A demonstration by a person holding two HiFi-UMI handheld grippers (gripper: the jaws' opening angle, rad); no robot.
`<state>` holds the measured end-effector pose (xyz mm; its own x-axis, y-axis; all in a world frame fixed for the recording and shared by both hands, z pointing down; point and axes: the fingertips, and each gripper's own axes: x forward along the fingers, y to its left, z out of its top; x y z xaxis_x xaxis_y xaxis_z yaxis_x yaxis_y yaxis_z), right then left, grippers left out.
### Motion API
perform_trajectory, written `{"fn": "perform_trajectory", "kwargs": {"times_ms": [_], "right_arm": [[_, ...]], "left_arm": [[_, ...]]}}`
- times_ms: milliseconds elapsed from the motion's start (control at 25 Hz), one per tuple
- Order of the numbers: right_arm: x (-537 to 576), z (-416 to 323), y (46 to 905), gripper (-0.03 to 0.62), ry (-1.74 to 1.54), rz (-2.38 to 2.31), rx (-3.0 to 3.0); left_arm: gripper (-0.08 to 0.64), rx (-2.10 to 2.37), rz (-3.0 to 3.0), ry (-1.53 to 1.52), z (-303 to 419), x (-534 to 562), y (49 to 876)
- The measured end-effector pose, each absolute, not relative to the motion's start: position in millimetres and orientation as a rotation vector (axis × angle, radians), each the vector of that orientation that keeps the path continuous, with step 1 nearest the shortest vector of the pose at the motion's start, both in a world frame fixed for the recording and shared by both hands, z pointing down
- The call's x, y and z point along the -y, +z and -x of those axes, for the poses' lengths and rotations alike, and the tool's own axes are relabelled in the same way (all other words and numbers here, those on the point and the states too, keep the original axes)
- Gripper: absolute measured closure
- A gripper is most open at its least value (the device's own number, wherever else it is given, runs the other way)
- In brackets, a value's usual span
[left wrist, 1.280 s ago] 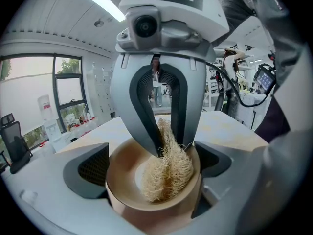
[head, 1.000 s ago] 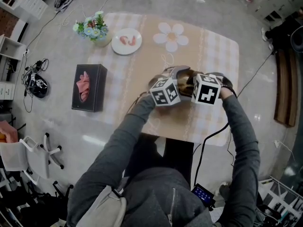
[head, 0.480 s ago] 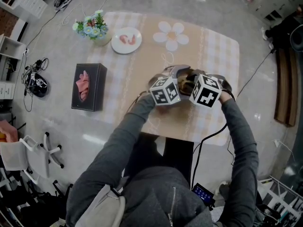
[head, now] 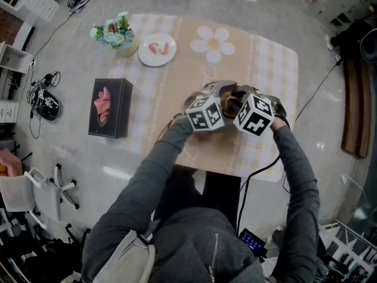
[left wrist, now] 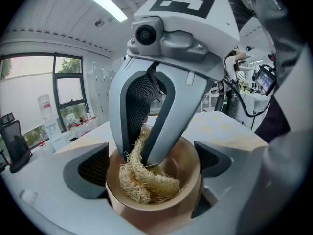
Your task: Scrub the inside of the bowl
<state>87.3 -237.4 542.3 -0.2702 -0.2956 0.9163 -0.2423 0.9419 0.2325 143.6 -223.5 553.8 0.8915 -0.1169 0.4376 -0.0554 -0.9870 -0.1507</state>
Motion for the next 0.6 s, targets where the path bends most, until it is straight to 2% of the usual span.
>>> {"fn": "perform_trajectory", "kwargs": {"times_ms": [600], "right_arm": [[256.2, -94.3, 541.9, 0.538, -0.116, -0.565, 1.841]], "left_arm": [[0.017, -0.139, 2.925, -0.685, -144.4, 224.2, 552.2]]}}
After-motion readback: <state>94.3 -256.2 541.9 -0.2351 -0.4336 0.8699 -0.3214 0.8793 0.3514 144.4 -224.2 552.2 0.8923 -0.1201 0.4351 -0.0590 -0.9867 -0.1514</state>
